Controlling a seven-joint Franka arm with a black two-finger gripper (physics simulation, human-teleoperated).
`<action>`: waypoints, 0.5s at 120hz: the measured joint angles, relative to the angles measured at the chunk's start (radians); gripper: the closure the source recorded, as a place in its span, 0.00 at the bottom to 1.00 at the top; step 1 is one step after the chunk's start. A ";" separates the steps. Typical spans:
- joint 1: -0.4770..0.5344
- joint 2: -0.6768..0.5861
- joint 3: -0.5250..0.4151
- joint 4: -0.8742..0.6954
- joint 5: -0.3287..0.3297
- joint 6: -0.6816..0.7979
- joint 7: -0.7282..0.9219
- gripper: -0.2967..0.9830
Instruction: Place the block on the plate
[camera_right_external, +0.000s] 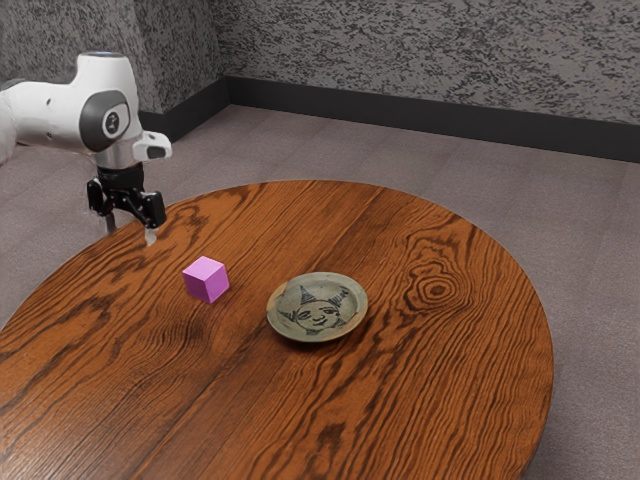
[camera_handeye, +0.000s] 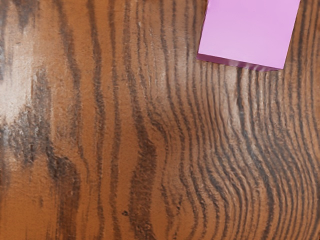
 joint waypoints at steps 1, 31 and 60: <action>0.000 0.007 0.000 0.011 -0.003 0.000 0.002 0.23; 0.000 0.183 -0.003 0.245 -0.073 -0.007 0.056 0.23; 0.000 0.294 -0.012 0.336 -0.116 -0.008 0.094 0.23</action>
